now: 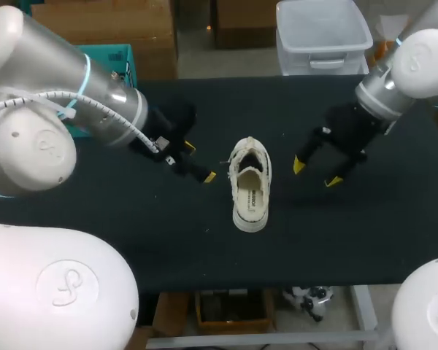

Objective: Open the shoe tongue, take the insole out of the shoe, put the insole back into the shoe, and pack the shoe into the shoebox

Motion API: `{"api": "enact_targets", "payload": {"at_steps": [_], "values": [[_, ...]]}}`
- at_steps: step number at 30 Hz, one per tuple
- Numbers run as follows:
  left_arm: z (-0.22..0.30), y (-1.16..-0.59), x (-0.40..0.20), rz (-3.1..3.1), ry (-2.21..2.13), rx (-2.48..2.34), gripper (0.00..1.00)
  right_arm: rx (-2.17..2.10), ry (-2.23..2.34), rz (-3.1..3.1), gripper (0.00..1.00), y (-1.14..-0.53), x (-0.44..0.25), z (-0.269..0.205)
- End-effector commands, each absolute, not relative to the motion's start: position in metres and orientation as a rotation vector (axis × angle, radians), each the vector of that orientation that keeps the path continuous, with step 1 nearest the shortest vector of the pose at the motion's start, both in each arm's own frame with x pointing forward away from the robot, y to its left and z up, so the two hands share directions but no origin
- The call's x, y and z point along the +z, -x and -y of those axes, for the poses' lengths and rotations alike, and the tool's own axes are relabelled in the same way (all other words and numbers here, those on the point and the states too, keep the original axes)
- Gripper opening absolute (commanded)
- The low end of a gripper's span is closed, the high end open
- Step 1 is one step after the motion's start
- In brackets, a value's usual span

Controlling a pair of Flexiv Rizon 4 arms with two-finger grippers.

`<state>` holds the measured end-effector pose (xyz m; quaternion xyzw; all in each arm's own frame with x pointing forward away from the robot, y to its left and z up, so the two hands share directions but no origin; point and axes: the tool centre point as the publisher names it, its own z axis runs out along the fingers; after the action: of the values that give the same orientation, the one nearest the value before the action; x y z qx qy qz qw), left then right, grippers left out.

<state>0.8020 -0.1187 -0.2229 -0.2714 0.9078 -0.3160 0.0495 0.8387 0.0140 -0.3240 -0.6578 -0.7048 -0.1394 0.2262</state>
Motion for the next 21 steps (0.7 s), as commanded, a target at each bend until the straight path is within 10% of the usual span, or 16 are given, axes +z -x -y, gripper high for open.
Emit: {"api": "enact_targets", "payload": {"at_steps": [1, 21], "values": [[0.133, -0.814, -0.236, -2.797, 0.998, -0.797, 1.0, -0.509, 1.9, 2.012, 1.0, -0.832, -0.322, -0.011], [0.157, -0.835, -0.269, -2.794, 1.387, -0.63, 1.0, -0.34, 1.646, 2.414, 1.0, -0.827, -0.312, 0.012]]}}
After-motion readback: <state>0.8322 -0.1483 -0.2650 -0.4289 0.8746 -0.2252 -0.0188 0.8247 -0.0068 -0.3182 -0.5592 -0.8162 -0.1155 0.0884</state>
